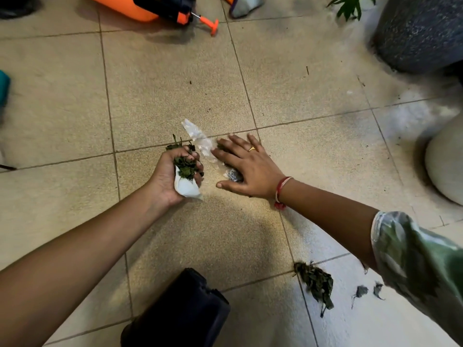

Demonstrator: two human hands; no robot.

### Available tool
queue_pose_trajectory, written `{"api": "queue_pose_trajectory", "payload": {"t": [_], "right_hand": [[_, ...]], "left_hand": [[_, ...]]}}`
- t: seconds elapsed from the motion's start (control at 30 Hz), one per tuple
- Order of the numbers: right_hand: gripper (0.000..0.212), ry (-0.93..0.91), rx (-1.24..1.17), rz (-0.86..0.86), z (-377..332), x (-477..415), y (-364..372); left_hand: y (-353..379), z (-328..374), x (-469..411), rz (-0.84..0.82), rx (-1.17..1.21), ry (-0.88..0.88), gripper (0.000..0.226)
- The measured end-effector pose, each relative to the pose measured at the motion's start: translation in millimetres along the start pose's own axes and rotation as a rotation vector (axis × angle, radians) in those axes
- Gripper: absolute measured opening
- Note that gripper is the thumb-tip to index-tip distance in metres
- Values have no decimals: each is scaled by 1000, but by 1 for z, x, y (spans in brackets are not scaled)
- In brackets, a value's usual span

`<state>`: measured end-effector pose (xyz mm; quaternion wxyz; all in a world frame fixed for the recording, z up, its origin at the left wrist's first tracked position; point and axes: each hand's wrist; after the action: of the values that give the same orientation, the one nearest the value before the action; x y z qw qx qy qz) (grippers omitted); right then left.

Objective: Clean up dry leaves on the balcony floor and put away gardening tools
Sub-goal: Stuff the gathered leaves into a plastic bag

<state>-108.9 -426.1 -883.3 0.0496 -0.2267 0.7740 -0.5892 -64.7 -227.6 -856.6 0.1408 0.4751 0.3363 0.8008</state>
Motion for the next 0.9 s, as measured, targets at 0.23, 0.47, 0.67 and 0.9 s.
{"api": "queue_pose_trajectory", "payload": {"t": [0.23, 0.47, 0.67, 0.9], "right_hand": [[36, -44, 57, 251, -3, 3, 3], [42, -38, 120, 204, -2, -8, -5], [35, 481, -808, 321, -16, -23, -38], [17, 606, -1782, 416, -49, -34, -76]], "left_hand": [[4, -1, 0, 19, 10, 6, 18], [7, -7, 1, 70, -42, -28, 19], [11, -12, 0, 115, -180, -110, 12], [33, -24, 4, 57, -253, -125, 17]]}}
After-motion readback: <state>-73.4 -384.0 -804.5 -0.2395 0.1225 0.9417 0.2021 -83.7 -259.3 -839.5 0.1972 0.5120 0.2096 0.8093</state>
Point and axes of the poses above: each hand's wrist, its own x-axis away from the middle knuckle, its own y-axis out of the palm, z = x × y, and after that the axes turned 6 degrees about -z, right-handed
